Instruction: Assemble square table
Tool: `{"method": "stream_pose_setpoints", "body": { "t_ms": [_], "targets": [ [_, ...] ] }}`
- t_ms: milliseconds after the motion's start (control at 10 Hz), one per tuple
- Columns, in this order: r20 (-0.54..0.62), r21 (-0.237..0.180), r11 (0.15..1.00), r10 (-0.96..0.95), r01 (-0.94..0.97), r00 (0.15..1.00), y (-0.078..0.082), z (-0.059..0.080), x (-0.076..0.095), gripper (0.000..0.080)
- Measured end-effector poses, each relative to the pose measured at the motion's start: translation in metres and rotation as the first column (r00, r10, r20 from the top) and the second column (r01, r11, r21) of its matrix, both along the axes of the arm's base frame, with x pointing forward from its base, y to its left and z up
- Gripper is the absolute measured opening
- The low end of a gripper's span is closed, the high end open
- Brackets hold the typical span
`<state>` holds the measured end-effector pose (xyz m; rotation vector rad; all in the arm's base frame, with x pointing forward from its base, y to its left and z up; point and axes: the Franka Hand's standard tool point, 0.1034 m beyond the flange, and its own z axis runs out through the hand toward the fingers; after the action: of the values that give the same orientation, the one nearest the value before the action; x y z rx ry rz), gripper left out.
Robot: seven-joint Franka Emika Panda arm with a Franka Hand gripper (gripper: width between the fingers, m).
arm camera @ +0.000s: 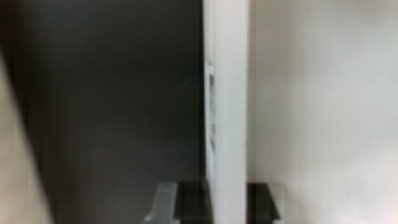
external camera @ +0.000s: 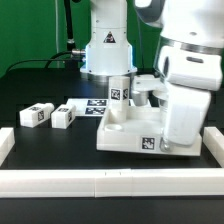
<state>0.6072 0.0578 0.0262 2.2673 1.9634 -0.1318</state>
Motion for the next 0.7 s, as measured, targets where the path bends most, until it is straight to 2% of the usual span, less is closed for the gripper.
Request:
{"method": "stream_pose_setpoints", "body": {
  "t_ms": [300, 600, 700],
  "targets": [
    [0.018, 0.006, 1.0, 0.02, -0.02, 1.0, 0.017, -0.003, 0.025, 0.0057],
    [0.017, -0.007, 0.999, 0.033, -0.032, 0.999, 0.019, -0.005, 0.029, 0.0057],
    [0.019, -0.018, 0.999, 0.043, -0.043, 0.999, 0.022, -0.001, 0.031, 0.0133]
  ]
}}
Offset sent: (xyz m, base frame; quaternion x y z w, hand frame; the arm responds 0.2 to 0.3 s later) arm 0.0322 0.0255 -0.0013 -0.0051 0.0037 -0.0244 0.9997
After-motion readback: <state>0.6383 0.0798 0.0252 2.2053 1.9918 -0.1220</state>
